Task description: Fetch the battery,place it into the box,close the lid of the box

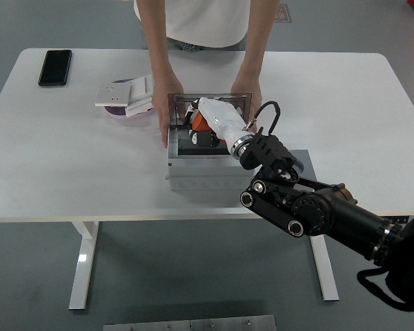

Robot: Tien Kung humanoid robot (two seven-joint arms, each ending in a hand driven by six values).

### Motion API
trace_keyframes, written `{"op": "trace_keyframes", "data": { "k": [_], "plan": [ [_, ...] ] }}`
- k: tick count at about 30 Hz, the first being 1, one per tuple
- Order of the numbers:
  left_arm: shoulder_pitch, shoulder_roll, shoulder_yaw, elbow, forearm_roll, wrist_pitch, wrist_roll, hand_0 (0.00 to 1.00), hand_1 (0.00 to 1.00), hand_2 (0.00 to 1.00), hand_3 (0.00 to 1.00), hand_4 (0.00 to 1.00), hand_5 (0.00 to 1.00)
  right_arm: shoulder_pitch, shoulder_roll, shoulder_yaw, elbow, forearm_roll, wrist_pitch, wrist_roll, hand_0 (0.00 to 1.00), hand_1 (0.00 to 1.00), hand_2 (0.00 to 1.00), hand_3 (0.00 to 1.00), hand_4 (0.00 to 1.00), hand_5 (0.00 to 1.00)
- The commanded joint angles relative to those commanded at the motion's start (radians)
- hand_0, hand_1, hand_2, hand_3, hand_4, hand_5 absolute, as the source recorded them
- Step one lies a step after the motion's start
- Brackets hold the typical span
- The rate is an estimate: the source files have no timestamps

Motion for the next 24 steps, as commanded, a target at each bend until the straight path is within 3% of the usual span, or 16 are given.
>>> {"op": "trace_keyframes", "data": {
  "k": [11, 12, 17, 18, 23, 24],
  "plan": [
    [-0.002, 0.0, 0.001, 0.0, -0.002, 0.001, -0.001, 0.628, 0.746, 0.592, 0.5, 0.345, 0.002, 0.002, -0.001, 0.014, -0.007, 0.016, 0.006, 0.016, 0.203, 0.223, 0.292, 0.38, 0.179, 0.002],
    [-0.003, 0.0, 0.001, 0.0, -0.002, 0.001, -0.001, 0.628, 0.746, 0.592, 0.5, 0.345, 0.002, 0.002, -0.001, 0.014, -0.007, 0.017, 0.007, 0.017, 0.27, 0.265, 0.357, 0.45, 0.259, 0.002],
    [-0.003, 0.001, 0.001, 0.0, -0.002, 0.0, -0.001, 0.628, 0.746, 0.592, 0.5, 0.345, 0.002, 0.002, 0.0, 0.015, -0.008, 0.021, 0.008, 0.019, 0.27, 0.265, 0.357, 0.45, 0.259, 0.002],
    [-0.003, 0.001, 0.001, 0.0, -0.002, 0.0, -0.001, 0.628, 0.746, 0.592, 0.499, 0.347, 0.002, 0.002, 0.001, 0.015, -0.008, 0.022, 0.008, 0.019, 0.448, 0.442, 0.498, 0.607, 0.484, 0.018],
    [-0.003, 0.0, 0.0, 0.0, -0.001, 0.0, 0.0, 0.628, 0.746, 0.592, 0.499, 0.347, 0.002, 0.001, 0.003, 0.011, -0.009, 0.022, 0.011, 0.019, 0.448, 0.442, 0.498, 0.607, 0.484, 0.018],
    [-0.003, 0.0, 0.0, 0.0, -0.001, 0.0, 0.0, 0.628, 0.746, 0.592, 0.499, 0.347, 0.002, 0.001, 0.003, 0.011, -0.009, 0.024, 0.012, 0.019, 0.541, 0.531, 0.547, 0.634, 0.459, 0.06]
  ]
}}
